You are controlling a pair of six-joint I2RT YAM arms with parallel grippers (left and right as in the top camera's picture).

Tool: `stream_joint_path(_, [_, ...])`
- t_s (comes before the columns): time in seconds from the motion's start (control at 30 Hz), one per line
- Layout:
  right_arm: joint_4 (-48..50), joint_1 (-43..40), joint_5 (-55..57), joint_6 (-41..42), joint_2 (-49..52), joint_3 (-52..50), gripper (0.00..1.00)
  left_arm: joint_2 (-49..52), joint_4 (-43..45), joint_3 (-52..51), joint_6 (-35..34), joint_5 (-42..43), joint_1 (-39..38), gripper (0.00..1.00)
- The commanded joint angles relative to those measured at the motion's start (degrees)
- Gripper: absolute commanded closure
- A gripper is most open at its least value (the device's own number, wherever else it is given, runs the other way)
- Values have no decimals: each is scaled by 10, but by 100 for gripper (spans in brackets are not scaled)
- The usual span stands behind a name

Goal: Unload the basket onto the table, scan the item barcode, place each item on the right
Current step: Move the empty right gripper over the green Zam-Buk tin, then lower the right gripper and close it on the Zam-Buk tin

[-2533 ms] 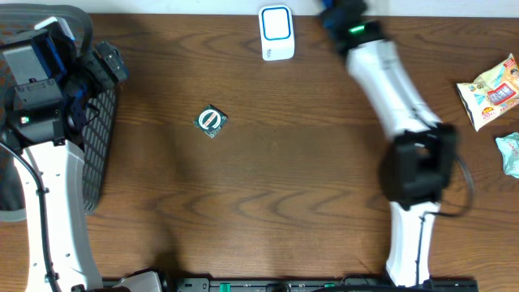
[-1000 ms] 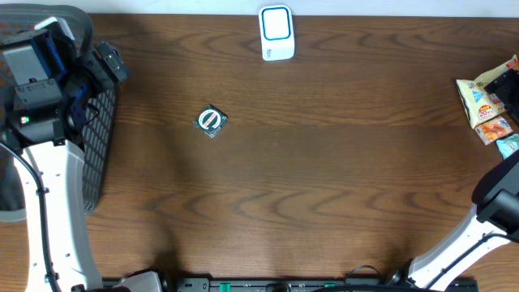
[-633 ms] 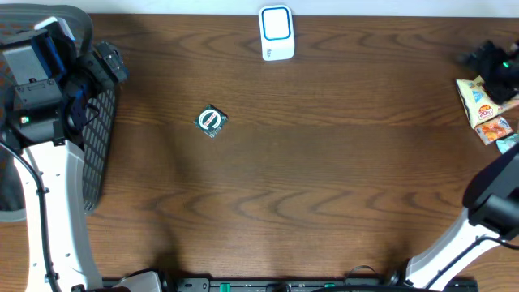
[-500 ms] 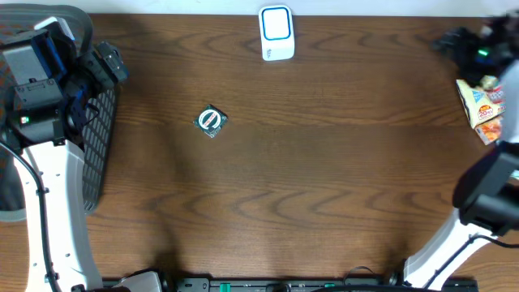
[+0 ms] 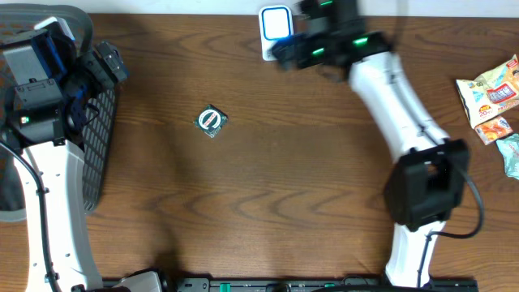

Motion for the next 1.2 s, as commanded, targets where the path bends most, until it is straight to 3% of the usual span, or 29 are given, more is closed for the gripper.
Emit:
stream_joint_path(0.0, [10,68,83,-150,31,-3,1,10,-9,3,-1,-31,8,2])
stream_joint_path(0.13, [43,129,177,-156,61,-3,1,10,-9,3,-1,-31,8,2])
stream_joint_path(0.33, [88,172,187,-155,116,-3,1,10,-9,3,-1,-31,8,2])
stream_joint_path(0.57, [118,190,66,-156,151,-3,1,10,-9,3,-1,-31,8,2])
stream_joint_path(0.87, [104,198,52,-157,155,-3,1,10,-9,3,-1,-31,8,2])
stream_joint_path(1.03, [102,198,52,-157,155,-22,11,10,-9,3,-1,-31,8,2])
stream_joint_path(1.17, [121,202,52,-155,155,-46,14,10,-9,3,-1,-31,8,2])
